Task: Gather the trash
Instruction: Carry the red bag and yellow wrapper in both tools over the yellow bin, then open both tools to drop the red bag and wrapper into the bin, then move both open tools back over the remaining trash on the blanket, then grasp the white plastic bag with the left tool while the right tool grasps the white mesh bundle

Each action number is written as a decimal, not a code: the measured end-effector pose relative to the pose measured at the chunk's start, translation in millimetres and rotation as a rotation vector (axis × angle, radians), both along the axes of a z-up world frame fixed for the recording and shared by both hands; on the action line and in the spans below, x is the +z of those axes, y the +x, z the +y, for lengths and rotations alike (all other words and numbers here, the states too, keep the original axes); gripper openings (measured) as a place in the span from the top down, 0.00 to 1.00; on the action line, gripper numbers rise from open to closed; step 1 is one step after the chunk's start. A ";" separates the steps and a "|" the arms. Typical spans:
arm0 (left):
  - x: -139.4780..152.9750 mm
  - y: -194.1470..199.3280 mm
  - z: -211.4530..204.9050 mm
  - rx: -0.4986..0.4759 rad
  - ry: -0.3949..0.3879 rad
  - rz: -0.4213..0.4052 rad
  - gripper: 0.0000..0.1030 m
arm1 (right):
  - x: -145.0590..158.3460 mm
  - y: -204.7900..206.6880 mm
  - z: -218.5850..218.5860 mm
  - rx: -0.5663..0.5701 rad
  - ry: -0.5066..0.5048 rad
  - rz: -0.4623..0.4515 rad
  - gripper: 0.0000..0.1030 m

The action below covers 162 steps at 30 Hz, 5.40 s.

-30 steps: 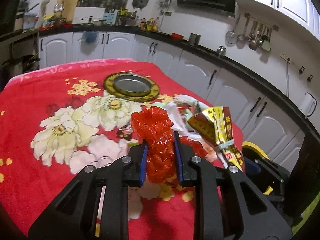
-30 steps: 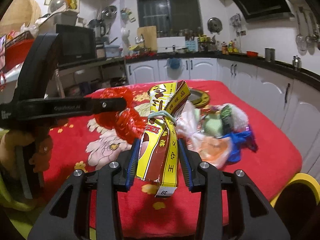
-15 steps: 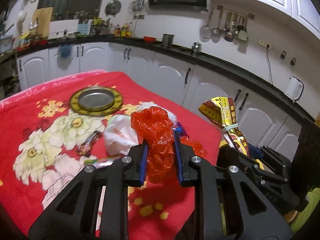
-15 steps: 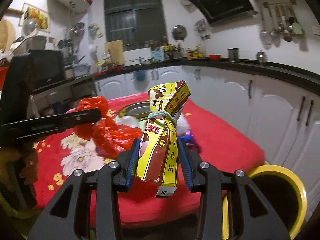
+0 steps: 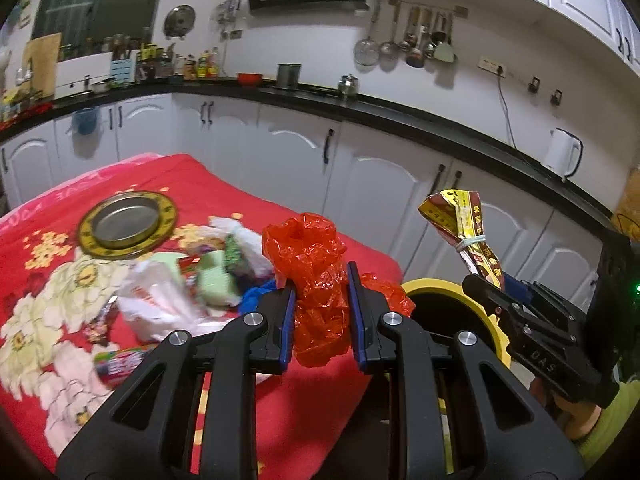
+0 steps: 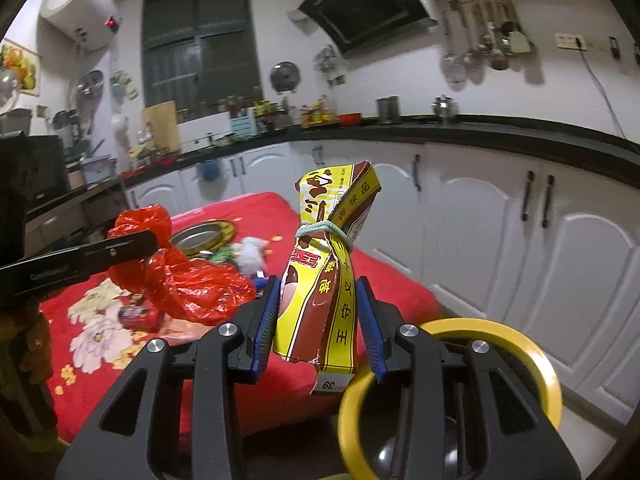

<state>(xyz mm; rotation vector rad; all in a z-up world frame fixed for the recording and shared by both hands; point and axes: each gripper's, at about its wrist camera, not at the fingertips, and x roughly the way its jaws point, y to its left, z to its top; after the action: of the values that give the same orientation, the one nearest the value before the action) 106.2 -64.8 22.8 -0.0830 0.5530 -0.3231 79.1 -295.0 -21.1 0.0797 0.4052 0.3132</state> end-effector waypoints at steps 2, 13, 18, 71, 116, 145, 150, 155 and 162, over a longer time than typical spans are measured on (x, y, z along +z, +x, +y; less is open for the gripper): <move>-2.7 3.8 -9.6 -0.019 0.000 0.004 0.84 | -2.4 -0.2 -9.9 -0.028 0.000 0.006 0.65; -24.1 25.4 -58.8 -0.096 -0.012 0.045 0.84 | -29.1 0.3 -65.5 -0.157 -0.017 0.082 0.64; -35.3 33.8 -83.6 -0.131 0.009 0.065 0.84 | -41.3 -0.6 -78.8 -0.194 -0.027 0.125 0.64; -33.8 32.3 -60.8 0.035 -0.012 -0.005 0.11 | -40.5 -4.2 -71.7 -0.173 -0.001 0.130 0.39; -49.1 50.8 132.2 0.438 -0.037 0.116 0.11 | 4.4 109.0 122.8 0.278 -0.095 0.139 0.32; -79.0 85.5 126.9 0.327 -0.035 0.230 0.69 | -38.4 202.5 164.6 0.329 -0.092 0.330 0.82; -73.3 82.7 127.9 0.329 -0.037 0.213 0.73 | -24.9 199.1 157.4 0.317 -0.058 0.289 0.82; -62.5 78.9 132.3 0.341 -0.051 0.185 0.73 | -11.9 192.4 148.7 0.309 -0.032 0.257 0.83; -44.7 70.7 142.9 0.366 -0.072 0.138 0.74 | 1.3 176.9 135.9 0.303 -0.006 0.222 0.83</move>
<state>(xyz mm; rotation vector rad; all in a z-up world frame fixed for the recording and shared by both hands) 176.9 78.0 -21.9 -0.2743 0.6497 0.0201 256.0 -159.1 -19.8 0.0467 0.6404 0.6049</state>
